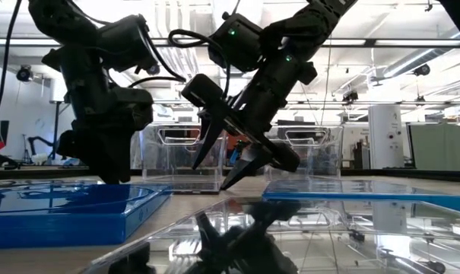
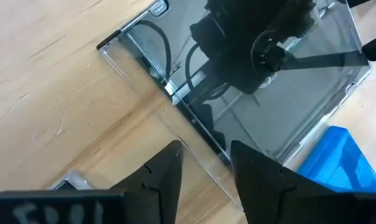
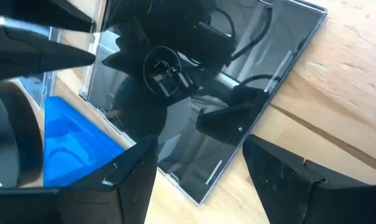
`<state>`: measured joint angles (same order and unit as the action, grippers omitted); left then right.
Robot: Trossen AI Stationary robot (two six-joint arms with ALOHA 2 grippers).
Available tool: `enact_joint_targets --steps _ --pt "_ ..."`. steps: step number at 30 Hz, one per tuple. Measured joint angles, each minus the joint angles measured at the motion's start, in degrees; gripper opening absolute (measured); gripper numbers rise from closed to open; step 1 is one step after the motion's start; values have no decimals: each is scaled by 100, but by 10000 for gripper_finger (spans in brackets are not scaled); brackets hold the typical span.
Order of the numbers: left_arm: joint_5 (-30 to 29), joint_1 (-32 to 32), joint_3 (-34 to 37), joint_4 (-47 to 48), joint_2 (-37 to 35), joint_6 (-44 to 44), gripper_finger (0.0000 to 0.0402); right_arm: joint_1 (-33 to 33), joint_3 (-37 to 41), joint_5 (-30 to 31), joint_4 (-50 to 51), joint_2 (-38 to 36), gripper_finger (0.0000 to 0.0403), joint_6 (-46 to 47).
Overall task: Pick & place jewel cases by type
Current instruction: Put the black cd case into the left transparent bin
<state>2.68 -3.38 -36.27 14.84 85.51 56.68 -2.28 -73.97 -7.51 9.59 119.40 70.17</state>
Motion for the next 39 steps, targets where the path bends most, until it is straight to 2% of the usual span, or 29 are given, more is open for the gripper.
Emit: enact_joint_targets --steps 10,20,25,29,39 --pt "30 -8 -20 191 1 -1007 121 2 9 95 -29 -812 231 -1343" --pt "-18 -10 -7 286 -17 -961 121 12 -15 169 -184 -840 228 -1816" --pt "141 -10 -4 364 -72 -852 121 19 -38 179 -456 -844 226 -1963" --pt "422 -19 -8 581 -232 -839 121 19 -170 183 -721 -842 226 -2234" --pt "367 -28 9 968 -646 -863 121 19 -326 170 -1176 -812 226 -2540"
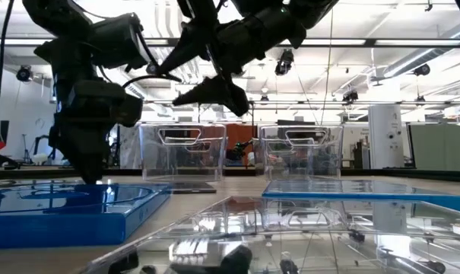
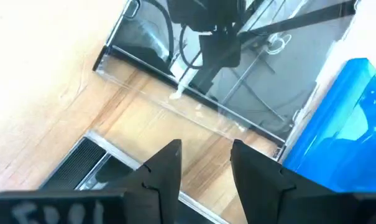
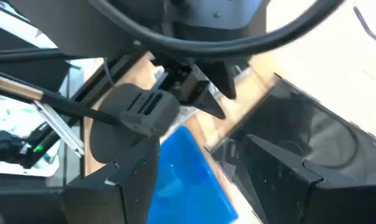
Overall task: Pick & place jewel cases by type
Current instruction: Put the black cd case into the left transparent bin
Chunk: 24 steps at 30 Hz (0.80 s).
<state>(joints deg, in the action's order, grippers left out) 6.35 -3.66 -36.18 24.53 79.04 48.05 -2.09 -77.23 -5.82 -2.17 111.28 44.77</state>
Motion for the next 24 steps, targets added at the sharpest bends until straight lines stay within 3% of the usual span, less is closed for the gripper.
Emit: enact_joint_targets --steps 3,9,16,24 --pt "-25 -6 0 198 -4 2 121 10 1 257 193 22 226 406" --pt "-119 -86 0 391 0 4 121 85 79 608 1683 63 226 1569" --pt "-206 -101 -7 67 159 58 121 71 99 -13 1654 565 226 2105" --pt "-210 -101 -22 16 256 140 121 74 81 -310 1335 894 226 2257"
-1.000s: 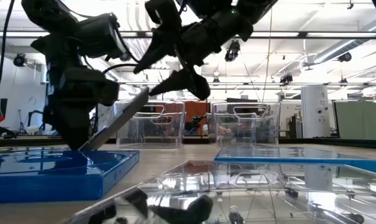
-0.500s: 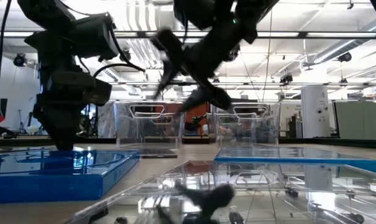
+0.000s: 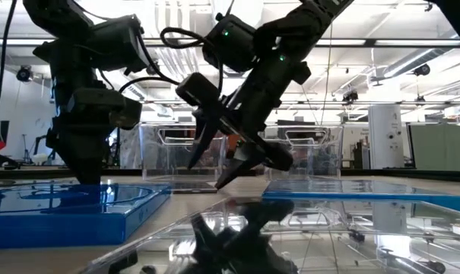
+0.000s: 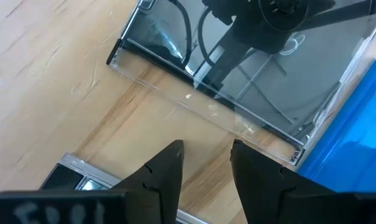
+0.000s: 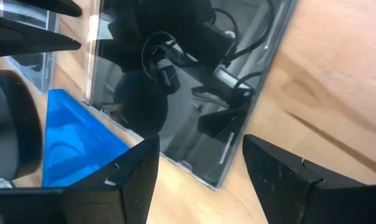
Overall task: Pick & place jewel cases by type
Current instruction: Put the black cd case into the left transparent bin
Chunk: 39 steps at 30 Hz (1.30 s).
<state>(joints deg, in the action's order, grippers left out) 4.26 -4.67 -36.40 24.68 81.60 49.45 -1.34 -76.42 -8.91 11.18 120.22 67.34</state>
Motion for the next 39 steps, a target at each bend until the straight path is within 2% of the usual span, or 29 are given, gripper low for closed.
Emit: enact_joint_targets --steps 6,10,17,29,34,39 --pt "9 0 9 -17 2 -131 121 4 -2 -105 -154 84 226 -105" --pt "7 0 11 -22 2 -298 121 7 9 -313 -605 118 226 -495" --pt "-56 0 23 -9 7 -474 121 -9 -179 -450 -553 -137 226 -1222" --pt "20 6 83 90 -34 -450 121 6 -275 -313 -922 -384 226 -1807" --pt "201 4 -13 501 -302 -449 121 38 -293 -205 -1036 -430 226 -1895" --pt "113 0 -13 536 -836 -468 121 37 -291 -224 -1474 -451 226 -2021"
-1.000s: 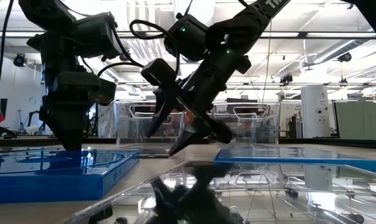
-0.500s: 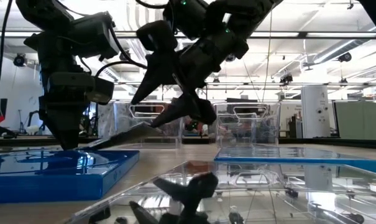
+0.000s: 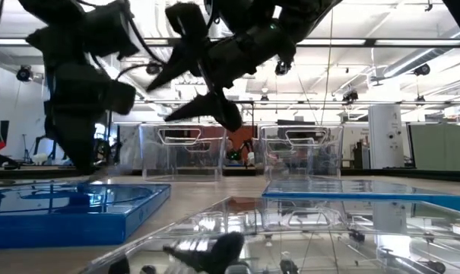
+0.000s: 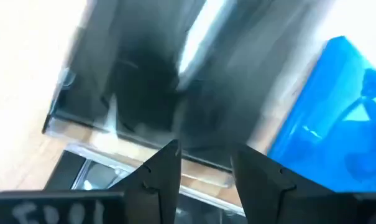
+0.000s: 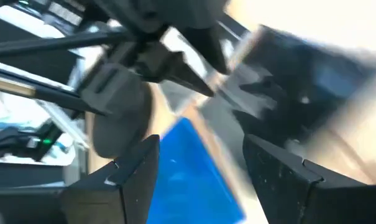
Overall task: Pick & place jewel cases by type
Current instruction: Put the black cd case into the left transparent bin
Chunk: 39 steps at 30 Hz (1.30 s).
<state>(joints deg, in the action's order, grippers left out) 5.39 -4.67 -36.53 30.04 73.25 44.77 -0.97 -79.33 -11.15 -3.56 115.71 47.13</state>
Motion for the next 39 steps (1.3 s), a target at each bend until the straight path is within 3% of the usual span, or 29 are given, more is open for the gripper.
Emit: enact_joint_targets --steps 7,11,22,25,31,39 --pt "-162 0 15 450 -442 13 121 65 4 -48 -17 -12 226 82" --pt "-773 0 22 1073 -502 133 121 227 20 -25 642 4 226 845" --pt "-2184 588 28 1152 138 -232 121 154 20 -38 801 306 226 969" --pt "-2122 934 28 1209 318 -216 121 106 22 80 971 333 226 1053" --pt "-1230 1248 15 1112 707 -572 121 85 33 137 1420 345 226 1005" --pt "-860 1217 17 995 788 -571 121 45 28 -439 1360 652 226 1508"
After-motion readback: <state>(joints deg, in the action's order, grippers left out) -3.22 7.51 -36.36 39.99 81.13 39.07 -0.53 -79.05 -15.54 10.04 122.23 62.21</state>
